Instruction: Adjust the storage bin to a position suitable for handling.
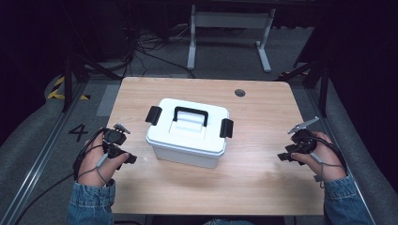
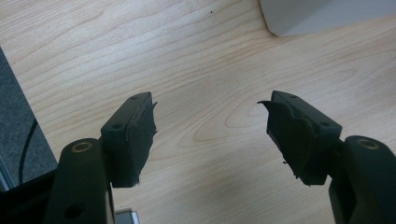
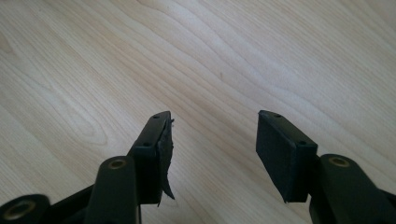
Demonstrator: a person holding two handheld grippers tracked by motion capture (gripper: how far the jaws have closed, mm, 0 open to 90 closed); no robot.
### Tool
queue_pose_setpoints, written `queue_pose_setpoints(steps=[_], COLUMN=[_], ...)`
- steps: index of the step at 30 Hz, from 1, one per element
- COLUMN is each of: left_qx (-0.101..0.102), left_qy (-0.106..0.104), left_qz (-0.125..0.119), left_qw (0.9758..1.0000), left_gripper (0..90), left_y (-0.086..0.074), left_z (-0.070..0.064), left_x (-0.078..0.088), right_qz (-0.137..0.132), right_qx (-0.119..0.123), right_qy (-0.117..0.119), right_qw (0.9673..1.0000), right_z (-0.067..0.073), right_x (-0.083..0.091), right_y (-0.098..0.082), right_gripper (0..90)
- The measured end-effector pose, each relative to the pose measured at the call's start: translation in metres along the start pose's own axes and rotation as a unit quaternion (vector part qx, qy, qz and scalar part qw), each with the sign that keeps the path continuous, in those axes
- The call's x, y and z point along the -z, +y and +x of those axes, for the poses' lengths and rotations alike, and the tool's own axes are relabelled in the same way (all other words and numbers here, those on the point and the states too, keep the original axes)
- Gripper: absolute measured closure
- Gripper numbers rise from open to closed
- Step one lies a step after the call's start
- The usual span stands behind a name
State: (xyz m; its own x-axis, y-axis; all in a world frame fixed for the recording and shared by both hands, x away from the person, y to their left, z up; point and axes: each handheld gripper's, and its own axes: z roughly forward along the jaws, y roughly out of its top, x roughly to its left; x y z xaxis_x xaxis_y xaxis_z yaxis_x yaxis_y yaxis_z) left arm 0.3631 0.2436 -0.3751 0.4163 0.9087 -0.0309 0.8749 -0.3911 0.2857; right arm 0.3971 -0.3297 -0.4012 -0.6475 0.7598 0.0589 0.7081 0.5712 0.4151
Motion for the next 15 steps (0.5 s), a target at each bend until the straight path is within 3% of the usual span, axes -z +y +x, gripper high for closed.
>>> queue_pose_setpoints(steps=[2,4,5,8,11,15], left_qx=[-0.016,-0.015,-0.009,0.007,0.026,0.017], left_qy=[0.023,0.033,0.034,0.017,-0.013,-0.013], left_qz=[-0.009,-0.006,-0.003,-0.004,0.016,0.004], left_qw=[0.9996,0.9993,0.9994,0.9998,0.9995,0.9998], left_gripper=[31.3,31.5,31.5,30.7,25.2,25.5], left_y=[0.0013,0.0017,0.0020,0.0024,0.0039,0.0059], left_z=[-0.0007,-0.0003,-0.0001,0.0027,0.0060,0.0048], left_x=[0.0021,0.0052,0.0069,0.0092,0.0086,0.0103], right_qz=[-0.007,-0.019,-0.017,-0.023,-0.028,-0.039], right_qx=[0.010,0.018,0.008,0.008,0.006,0.008], right_qy=[-0.001,0.003,0.009,0.009,0.010,0.017], right_qw=[0.9999,0.9997,0.9998,0.9997,0.9995,0.9991], right_z=[0.0004,0.0011,0.0017,0.0025,0.0037,0.0068], right_x=[-0.0007,-0.0012,-0.0012,-0.0009,0.0004,0.0033], right_y=[0.0007,0.0013,0.0012,0.0023,0.0047,0.0086], right_gripper=[44.3,44.7,45.6,43.5,43.6,43.5])
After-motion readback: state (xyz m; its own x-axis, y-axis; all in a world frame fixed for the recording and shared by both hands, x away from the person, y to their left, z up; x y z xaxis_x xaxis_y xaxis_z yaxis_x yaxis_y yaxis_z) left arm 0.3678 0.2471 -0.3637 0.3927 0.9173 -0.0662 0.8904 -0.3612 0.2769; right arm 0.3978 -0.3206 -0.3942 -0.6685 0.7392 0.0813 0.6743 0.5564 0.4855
